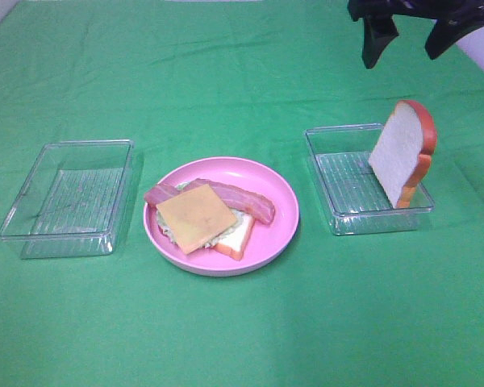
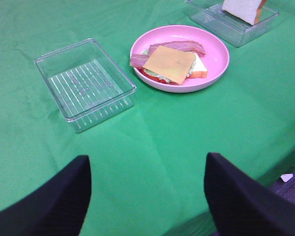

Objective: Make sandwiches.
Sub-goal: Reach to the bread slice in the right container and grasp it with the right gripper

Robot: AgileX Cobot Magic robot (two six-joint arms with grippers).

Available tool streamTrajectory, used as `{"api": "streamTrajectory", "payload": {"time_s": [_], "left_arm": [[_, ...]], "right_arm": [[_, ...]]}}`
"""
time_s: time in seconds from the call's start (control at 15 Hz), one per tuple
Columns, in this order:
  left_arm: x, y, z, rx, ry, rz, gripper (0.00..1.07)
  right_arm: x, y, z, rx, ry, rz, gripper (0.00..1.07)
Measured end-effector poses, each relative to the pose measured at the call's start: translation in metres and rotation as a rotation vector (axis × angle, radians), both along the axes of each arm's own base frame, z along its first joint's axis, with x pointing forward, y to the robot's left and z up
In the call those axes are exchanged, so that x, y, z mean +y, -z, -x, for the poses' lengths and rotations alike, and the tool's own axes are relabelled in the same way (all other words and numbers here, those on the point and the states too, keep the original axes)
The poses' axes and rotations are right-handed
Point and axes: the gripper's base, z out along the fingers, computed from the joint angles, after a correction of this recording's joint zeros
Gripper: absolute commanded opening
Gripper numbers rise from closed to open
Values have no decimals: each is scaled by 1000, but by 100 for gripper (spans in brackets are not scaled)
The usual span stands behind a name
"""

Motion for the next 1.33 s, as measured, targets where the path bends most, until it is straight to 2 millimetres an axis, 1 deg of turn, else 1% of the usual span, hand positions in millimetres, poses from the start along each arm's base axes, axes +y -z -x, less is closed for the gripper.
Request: {"api": "streamTrajectory", "payload": {"time_s": [0.13,0.2,0.33,0.47,0.53,0.6,0.73,0.8,0.87,1.0,1.07,1.27,1.33], "left_arm": [[0,0,0,0,0,0,64],[0,0,0,0,0,0,64],[0,0,0,0,0,0,64],[0,0,0,0,0,0,64],[0,0,0,0,0,0,64],[0,0,0,0,0,0,64],[0,0,0,0,0,0,64],[0,0,0,0,0,0,64],[0,0,0,0,0,0,64],[0,0,0,0,0,0,64],[0,0,0,0,0,0,64],[0,0,0,0,0,0,64],[0,0,0,0,0,0,64]], "right_arm": [[-18,2,-3,25,48,6,76],[-22,3,-3,37,57,9,76],[-34,12,-6,91,84,12,76],[-33,28,-12,146,64,4,76],[-31,33,-13,160,58,-1,76],[-29,52,-20,203,47,-2,76],[-28,71,-27,239,48,5,75],[-28,75,-28,244,48,6,75],[-27,83,-31,254,48,8,71],[-27,94,-33,278,48,15,57],[-27,97,-34,286,48,19,44],[-28,97,-34,281,46,35,18],[-28,97,-34,280,46,36,13]]}}
